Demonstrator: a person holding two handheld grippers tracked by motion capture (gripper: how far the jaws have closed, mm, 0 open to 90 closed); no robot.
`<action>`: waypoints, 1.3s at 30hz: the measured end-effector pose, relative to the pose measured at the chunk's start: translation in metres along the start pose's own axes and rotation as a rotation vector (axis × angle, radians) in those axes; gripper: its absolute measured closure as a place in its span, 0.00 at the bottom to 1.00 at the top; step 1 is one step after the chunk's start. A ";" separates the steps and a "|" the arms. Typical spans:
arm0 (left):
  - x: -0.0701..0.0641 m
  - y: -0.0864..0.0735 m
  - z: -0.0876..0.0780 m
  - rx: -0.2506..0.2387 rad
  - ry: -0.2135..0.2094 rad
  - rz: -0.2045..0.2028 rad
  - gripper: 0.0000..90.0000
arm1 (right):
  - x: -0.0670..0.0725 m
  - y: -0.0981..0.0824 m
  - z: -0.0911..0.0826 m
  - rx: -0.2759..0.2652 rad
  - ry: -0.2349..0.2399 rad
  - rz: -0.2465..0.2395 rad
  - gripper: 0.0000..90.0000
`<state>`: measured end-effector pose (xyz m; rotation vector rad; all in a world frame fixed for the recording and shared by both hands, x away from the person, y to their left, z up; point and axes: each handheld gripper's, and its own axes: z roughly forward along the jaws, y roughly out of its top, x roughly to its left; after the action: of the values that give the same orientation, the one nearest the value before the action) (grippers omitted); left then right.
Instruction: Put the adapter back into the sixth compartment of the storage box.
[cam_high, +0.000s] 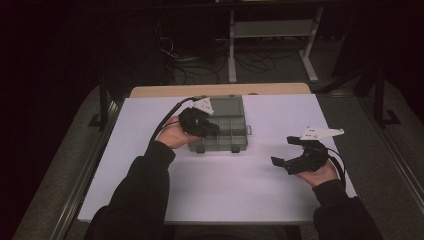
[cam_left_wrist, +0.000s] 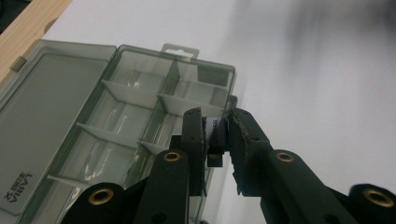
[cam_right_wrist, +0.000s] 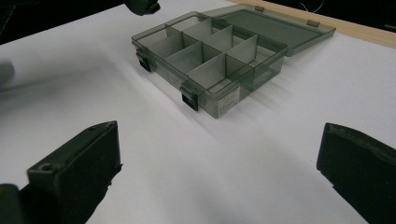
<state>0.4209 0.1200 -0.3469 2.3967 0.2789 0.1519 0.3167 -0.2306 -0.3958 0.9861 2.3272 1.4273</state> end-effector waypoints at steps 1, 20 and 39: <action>0.000 -0.001 0.001 0.001 0.002 -0.005 0.85 | 0.000 0.000 0.000 0.000 0.000 0.000 0.00; 0.021 -0.023 0.020 0.010 0.047 -0.088 0.85 | 0.000 0.000 0.001 0.005 -0.002 0.006 0.00; 0.032 -0.036 0.036 0.063 0.066 -0.123 0.85 | -0.002 -0.001 0.002 0.013 -0.013 0.014 0.00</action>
<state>0.4534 0.1304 -0.3964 2.4316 0.4674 0.1673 0.3184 -0.2306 -0.3980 1.0140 2.3276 1.4091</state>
